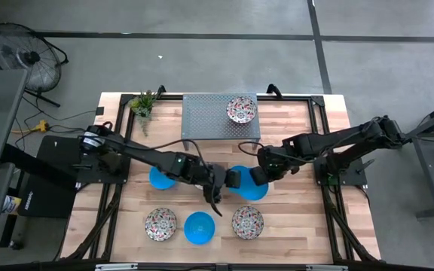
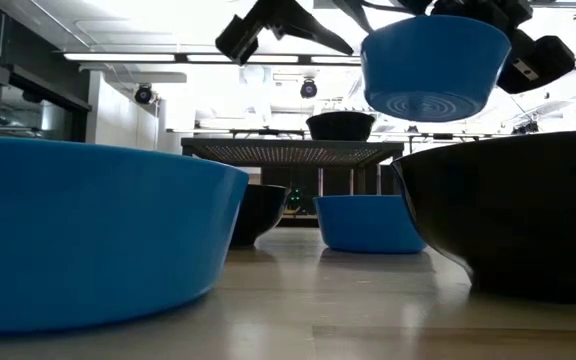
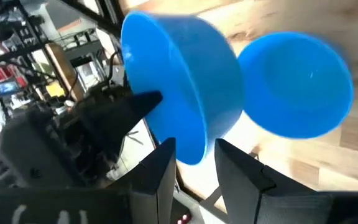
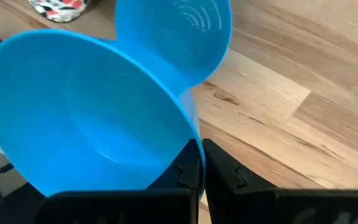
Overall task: Pick & Place Mini bowls
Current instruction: Put the blue bowl on the shelf
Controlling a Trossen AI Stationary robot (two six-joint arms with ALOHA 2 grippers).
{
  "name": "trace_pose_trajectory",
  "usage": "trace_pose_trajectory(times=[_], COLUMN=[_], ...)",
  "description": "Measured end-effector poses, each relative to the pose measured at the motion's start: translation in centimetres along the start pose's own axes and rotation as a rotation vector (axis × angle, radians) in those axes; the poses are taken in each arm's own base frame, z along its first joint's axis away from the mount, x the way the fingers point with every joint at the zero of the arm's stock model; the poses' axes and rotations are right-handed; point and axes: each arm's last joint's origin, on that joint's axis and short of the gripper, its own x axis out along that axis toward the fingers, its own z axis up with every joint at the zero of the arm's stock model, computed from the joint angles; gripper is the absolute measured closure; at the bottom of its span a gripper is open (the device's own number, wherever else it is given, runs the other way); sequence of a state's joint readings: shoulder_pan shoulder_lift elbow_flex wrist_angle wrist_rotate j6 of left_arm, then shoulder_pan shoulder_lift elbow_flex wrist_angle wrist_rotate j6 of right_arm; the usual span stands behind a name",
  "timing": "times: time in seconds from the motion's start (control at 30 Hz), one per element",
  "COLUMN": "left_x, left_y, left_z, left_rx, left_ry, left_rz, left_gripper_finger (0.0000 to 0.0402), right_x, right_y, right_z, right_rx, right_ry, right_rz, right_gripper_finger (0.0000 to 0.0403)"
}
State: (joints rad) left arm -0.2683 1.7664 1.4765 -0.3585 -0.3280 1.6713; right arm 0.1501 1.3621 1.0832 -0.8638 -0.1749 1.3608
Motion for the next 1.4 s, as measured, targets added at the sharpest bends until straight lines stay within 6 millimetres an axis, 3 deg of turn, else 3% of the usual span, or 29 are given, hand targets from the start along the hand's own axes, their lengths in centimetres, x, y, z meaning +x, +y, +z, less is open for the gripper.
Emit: trace_pose_trajectory(times=[0.87, 1.0, 1.23, 1.4], left_x=[0.04, 0.05, 0.04, 0.04], left_y=[-0.19, -0.15, -0.07, -0.06], left_z=[0.13, 0.11, 0.19, 0.23], left_rx=[0.188, 0.005, -0.635, -0.996], left_ry=[-0.033, -0.030, -0.054, -0.066], left_rz=[-0.012, -0.011, -0.019, -0.035], left_gripper_finger=[0.0293, 0.0293, 0.0293, 0.0293], right_x=[-0.18, -0.10, -0.03, 0.04], right_y=[-0.47, -0.59, -0.80, -0.82], right_z=[0.30, 0.00, -0.09, -0.45], right_rx=[-0.177, -0.182, -0.164, -0.186], right_ry=[0.138, 0.107, -0.016, -0.090], right_rz=[0.009, -0.024, -0.091, -0.126], right_gripper_finger=[0.0403, 0.0403, 0.0403, 0.0403])
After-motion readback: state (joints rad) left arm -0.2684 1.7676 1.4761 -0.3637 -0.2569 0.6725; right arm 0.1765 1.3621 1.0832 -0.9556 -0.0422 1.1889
